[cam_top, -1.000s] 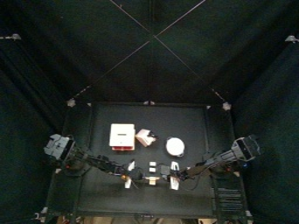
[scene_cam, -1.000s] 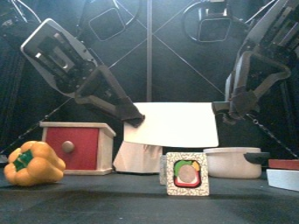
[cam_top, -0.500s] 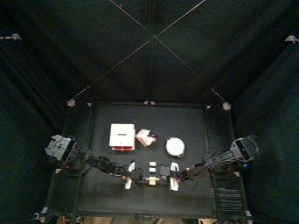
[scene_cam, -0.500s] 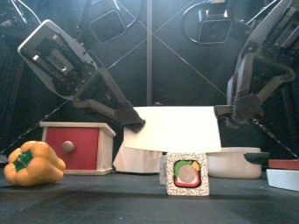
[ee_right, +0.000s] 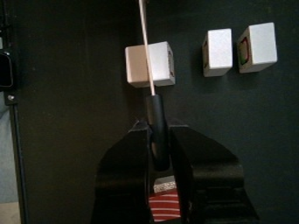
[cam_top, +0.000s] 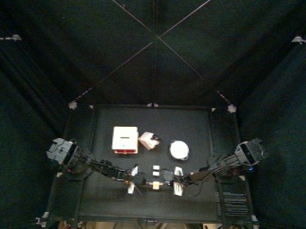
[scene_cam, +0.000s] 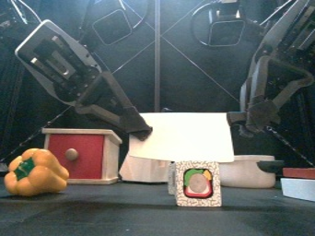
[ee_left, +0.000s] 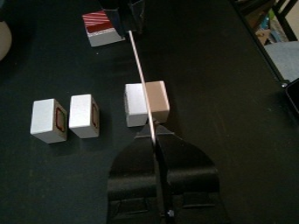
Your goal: Cut sushi roll
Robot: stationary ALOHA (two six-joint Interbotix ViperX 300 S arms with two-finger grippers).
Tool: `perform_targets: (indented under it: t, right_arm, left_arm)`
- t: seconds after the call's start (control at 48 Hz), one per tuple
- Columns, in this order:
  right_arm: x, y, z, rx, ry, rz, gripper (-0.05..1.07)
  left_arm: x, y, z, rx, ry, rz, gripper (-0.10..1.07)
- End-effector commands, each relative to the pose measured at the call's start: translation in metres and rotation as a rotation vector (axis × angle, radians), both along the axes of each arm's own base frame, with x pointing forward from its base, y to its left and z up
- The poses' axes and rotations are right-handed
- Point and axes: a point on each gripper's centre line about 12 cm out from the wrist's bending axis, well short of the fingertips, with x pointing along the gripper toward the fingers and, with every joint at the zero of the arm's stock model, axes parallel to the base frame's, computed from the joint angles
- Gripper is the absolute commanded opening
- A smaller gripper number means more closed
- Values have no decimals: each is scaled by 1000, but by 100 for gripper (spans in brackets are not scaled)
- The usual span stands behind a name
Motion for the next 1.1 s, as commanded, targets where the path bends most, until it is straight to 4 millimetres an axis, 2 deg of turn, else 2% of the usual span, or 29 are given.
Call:
perform_targets:
  t: [0.0, 0.458, 1.083]
  right_arm:
    - [-1, 1, 3, 7, -3, -4, 34]
    - [-1, 2, 3, 7, -3, -1, 34]
    - [4, 1, -13, -11, 38, -7, 34]
  left_arm:
    - [-5, -9, -1, 5, 12, -33, 18]
    - [-6, -10, -4, 8, 19, -36, 18]
    - [-5, -7, -17, 13, 55, -19, 18]
